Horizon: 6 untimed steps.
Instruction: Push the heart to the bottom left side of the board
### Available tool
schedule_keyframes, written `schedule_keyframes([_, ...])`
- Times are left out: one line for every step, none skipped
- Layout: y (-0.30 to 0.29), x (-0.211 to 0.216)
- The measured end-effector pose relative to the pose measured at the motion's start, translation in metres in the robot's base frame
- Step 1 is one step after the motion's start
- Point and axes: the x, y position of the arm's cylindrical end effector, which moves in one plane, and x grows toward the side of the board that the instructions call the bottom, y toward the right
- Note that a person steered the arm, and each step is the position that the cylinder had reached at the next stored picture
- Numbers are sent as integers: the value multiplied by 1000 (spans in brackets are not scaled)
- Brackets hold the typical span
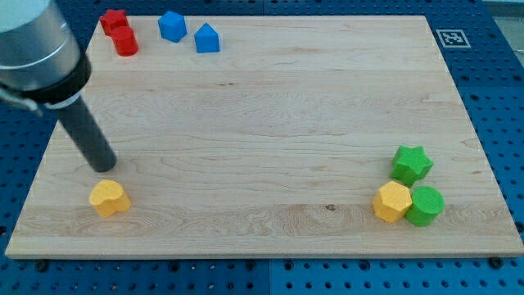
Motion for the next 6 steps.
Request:
schedule_keyframes([51, 16])
schedule_keyframes([70, 34])
schedule_keyframes([56, 34])
schedule_keyframes([44, 42])
schedule_keyframes([35, 62])
schedule_keyframes([19, 76])
